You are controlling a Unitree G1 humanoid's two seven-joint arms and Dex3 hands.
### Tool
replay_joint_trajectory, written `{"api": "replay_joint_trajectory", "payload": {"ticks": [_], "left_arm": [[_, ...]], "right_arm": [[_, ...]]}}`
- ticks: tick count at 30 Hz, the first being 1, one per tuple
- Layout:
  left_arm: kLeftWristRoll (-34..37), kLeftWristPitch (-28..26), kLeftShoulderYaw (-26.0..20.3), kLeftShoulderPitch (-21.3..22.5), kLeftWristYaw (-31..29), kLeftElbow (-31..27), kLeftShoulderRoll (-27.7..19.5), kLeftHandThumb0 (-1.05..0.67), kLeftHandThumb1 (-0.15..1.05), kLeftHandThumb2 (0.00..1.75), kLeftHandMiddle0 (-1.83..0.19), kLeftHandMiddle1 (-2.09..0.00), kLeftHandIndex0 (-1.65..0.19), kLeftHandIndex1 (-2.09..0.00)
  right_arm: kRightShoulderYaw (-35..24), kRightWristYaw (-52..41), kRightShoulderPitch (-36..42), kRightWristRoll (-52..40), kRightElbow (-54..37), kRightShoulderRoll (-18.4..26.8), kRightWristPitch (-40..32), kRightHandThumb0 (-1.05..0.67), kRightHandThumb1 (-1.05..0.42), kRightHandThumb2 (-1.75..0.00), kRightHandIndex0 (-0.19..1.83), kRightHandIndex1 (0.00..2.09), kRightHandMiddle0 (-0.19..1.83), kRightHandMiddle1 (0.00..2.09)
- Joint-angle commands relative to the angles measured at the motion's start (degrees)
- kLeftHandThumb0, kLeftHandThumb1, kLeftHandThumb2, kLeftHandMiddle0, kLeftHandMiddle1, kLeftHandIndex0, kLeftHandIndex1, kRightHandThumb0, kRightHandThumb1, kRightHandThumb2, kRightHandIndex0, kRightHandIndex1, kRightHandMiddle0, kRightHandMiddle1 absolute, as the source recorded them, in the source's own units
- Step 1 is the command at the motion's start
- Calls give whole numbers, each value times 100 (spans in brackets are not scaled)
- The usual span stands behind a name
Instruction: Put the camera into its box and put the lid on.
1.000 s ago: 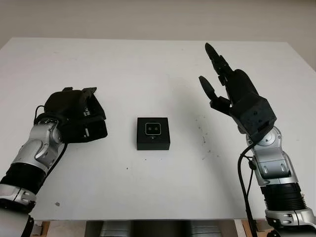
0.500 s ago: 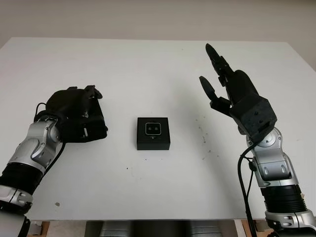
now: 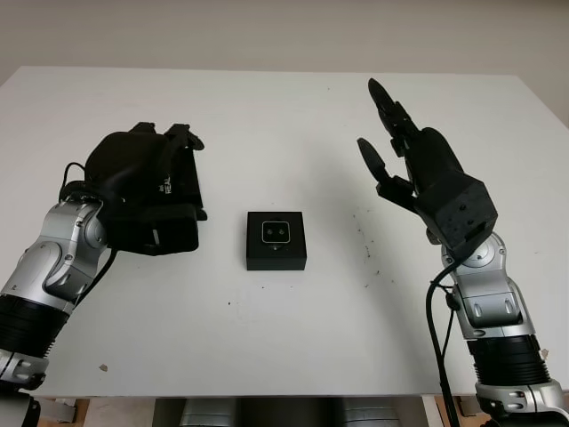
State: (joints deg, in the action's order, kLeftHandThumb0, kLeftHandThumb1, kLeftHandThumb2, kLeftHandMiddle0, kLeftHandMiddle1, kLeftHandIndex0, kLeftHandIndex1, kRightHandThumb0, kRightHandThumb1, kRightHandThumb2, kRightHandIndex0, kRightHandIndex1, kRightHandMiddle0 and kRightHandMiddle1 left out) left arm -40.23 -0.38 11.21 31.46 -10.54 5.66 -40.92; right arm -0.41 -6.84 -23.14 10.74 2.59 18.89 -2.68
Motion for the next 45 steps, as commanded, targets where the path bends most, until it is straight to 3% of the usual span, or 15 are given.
{"api": "replay_joint_trajectory", "payload": {"ticks": [1,5,12,18,24,30,45], "left_arm": [[116,15,-150,-63,-108,-267,-22,-26,100,6,-29,-181,-32,-123],[484,-142,-270,-26,-621,-718,69,-28,99,5,-32,-205,-31,-127],[977,-521,-255,151,-1396,-1233,270,-28,98,5,-43,-158,-37,-128],[1026,-995,-124,311,-1789,-1357,540,-29,96,5,-50,-170,-42,-131],[882,-1292,97,372,-2126,-1392,648,-29,97,6,-49,-155,-37,-127],[800,-1483,252,365,-2281,-1337,799,-27,98,6,-37,-155,-33,-131],[588,-1608,468,226,-2210,-1390,1112,-25,98,6,-31,-172,-31,-132]], "right_arm": [[1,24,25,20,-35,1,31,-78,-105,-57,4,6,8,6],[-25,29,22,-76,-27,-77,25,-77,-105,-56,4,6,8,6],[11,130,16,-30,44,-146,96,-78,-105,-58,4,6,6,5],[23,216,-22,5,102,-200,143,-79,-105,-59,3,5,6,5],[-4,287,-29,32,130,-215,165,-80,-105,-60,3,5,5,5],[-6,374,-54,26,199,-254,215,-80,-105,-60,4,5,6,5],[-37,421,-43,-95,226,-398,163,-80,-105,-58,1,4,5,5]]}}
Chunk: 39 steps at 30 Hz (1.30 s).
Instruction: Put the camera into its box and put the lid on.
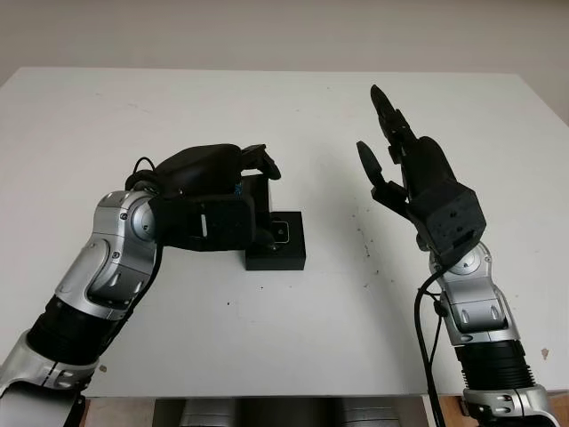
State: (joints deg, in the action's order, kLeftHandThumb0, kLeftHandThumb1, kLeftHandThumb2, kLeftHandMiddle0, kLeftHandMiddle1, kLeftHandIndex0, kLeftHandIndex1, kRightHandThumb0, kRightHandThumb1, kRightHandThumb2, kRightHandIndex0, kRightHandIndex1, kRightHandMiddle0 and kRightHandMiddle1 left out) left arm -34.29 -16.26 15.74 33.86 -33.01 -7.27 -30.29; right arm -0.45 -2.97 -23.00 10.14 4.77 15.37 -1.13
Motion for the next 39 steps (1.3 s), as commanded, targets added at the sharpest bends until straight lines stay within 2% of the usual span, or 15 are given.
{"api": "replay_joint_trajectory", "payload": {"ticks": [1,9,14,22,26,29,32,36,39], "left_arm": [[-52,-23,44,-24,59,-106,62,-25,98,6,-32,-172,-31,-133],[-256,83,173,-88,256,-137,183,-26,97,5,-30,-177,-30,-139],[-324,-35,228,-120,238,-219,313,-26,98,6,-31,-165,-31,-134],[-648,-11,434,-284,400,-326,471,-26,97,5,-26,-173,-32,-134],[-850,-75,538,-387,488,-350,622,-24,96,5,-22,-183,-34,-133],[-933,-184,564,-440,504,-389,754,-24,97,5,-18,-202,-31,-142],[-995,-238,565,-478,530,-425,823,-25,97,5,-20,-208,-29,-145],[-1094,-387,565,-535,520,-491,915,-22,96,5,-25,-197,-29,-147],[-1188,-485,593,-591,562,-544,992,-22,96,5,-27,-197,-28,-146]], "right_arm": [[-32,52,-59,-38,23,-63,31,-79,-105,-58,2,5,6,5],[-28,169,-97,-20,211,-102,229,-78,-105,-58,4,6,8,6],[-31,171,-99,-44,292,-97,350,-79,-105,-57,4,6,7,6],[-21,201,-125,-71,412,-137,511,-77,-105,-57,4,6,7,6],[-5,204,-120,-55,423,-149,535,-77,-105,-57,4,6,7,6],[-3,203,-117,-39,401,-155,480,-77,-105,-57,4,6,8,6],[-6,197,-122,-48,425,-162,507,-77,-105,-57,4,6,7,6],[-11,225,-134,-62,462,-203,550,-76,-105,-56,5,6,8,7],[-14,237,-139,-68,473,-238,514,-76,-105,-55,4,6,8,7]]}}
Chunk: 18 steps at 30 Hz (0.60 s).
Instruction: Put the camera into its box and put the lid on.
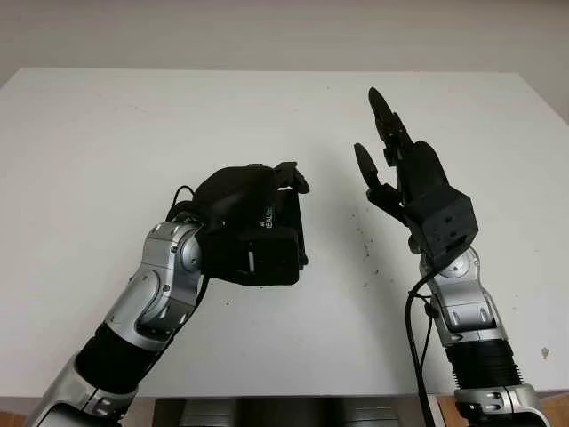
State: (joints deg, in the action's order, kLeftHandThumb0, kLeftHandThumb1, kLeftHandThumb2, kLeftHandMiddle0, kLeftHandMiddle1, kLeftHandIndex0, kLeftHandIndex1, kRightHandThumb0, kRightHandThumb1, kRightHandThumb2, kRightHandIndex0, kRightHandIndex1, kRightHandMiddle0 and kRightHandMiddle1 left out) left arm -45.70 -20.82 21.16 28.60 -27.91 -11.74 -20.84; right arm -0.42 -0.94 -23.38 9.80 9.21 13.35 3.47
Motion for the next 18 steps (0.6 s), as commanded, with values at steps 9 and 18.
{"api": "replay_joint_trajectory", "payload": {"ticks": [9,18], "left_arm": [[-381,-145,186,-96,194,-68,268,-23,96,5,-16,-199,-29,-148],[-483,-67,241,-167,326,-16,353,-23,95,5,-34,-208,-28,-151]], "right_arm": [[20,28,-95,29,32,-33,-5,-76,-105,-56,4,6,8,8],[32,35,-85,36,65,-37,81,-75,-105,-56,4,5,7,8]]}}
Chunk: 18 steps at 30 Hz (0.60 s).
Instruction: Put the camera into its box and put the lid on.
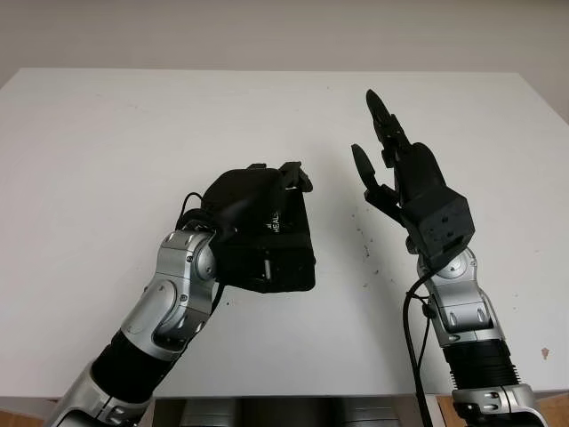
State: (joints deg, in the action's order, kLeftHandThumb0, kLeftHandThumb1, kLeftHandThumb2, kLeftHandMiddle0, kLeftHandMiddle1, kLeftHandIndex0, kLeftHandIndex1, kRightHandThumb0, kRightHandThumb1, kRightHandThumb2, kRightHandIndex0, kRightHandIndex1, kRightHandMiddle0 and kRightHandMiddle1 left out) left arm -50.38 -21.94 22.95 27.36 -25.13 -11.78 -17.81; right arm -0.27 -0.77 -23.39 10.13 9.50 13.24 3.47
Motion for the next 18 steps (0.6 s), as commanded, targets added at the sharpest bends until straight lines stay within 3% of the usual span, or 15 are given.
{"api": "replay_joint_trajectory", "payload": {"ticks": [1,4,8,13,16,18], "left_arm": [[-16,87,73,-53,85,12,50,-23,94,5,-39,-209,-29,-151],[-12,260,108,-61,181,115,9,-22,94,5,-42,-209,-30,-153],[-99,378,196,-36,138,242,-28,-21,93,5,-39,-194,-29,-153],[-166,456,288,-81,-4,294,-60,-19,92,5,-39,-206,-27,-152],[-171,547,317,-134,18,329,-61,-10,95,6,-39,-163,-32,-150],[-209,590,353,-159,23,365,-59,-13,93,5,-39,-165,-28,-150]], "right_arm": [[19,18,-78,2,37,-26,94,-75,-105,-56,4,6,7,8],[31,18,-53,14,13,-27,83,-75,-105,-57,4,6,6,8],[30,17,-29,11,-18,-24,65,-75,-105,-57,4,5,6,9],[28,20,-11,6,-48,-15,90,-74,-105,-57,4,6,6,9],[26,28,-9,-4,-79,-41,24,-75,-105,-57,4,5,5,9],[25,30,-4,-4,-96,-46,-3,-75,-105,-57,3,5,5,9]]}}
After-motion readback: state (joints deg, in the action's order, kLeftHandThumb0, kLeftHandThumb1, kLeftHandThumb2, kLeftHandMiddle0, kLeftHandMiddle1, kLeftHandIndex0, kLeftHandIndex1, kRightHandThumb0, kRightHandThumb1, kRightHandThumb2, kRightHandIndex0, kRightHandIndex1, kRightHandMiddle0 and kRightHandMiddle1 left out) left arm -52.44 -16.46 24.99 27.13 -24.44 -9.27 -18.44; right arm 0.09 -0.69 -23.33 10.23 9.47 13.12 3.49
